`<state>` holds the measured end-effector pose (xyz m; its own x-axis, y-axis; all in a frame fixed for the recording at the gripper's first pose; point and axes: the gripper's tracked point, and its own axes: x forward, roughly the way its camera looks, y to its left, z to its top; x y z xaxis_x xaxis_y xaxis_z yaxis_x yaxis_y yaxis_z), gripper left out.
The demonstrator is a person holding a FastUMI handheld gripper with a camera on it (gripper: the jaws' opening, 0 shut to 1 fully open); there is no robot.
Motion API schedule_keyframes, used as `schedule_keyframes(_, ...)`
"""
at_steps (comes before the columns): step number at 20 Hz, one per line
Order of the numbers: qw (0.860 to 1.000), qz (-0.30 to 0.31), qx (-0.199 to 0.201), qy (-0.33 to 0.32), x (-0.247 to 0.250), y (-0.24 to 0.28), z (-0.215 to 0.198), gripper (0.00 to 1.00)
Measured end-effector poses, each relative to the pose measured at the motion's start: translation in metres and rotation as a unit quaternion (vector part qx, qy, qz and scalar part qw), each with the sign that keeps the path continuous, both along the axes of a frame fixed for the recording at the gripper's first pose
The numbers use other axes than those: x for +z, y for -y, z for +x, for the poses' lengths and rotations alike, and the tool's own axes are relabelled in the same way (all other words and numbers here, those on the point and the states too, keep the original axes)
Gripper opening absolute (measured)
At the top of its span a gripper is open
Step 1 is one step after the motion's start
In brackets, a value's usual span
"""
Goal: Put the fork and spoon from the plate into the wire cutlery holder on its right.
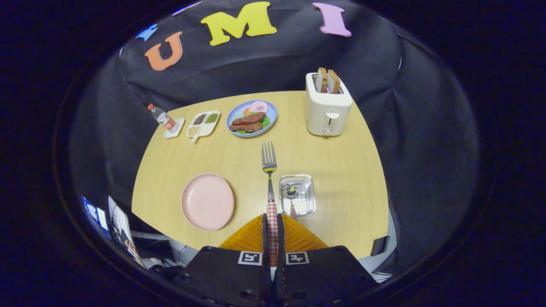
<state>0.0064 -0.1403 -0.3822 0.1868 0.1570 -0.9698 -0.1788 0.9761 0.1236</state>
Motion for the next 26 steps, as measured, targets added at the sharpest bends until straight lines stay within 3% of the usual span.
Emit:
schedule_keyframes(4,0.998,-0.028,0.039,-0.052,-0.009,0.027,-0.005,0.05)
schedule_keyframes(8,0.991,-0.011,0.047,-0.122,-0.019,0.025,-0.017,0.05)
schedule_keyframes(17,0.963,-0.054,0.019,-0.262,-0.069,0.035,-0.023,0.05)
schedule_keyframes(26,0.952,-0.055,0.015,-0.299,-0.085,0.025,0.004,0.08)
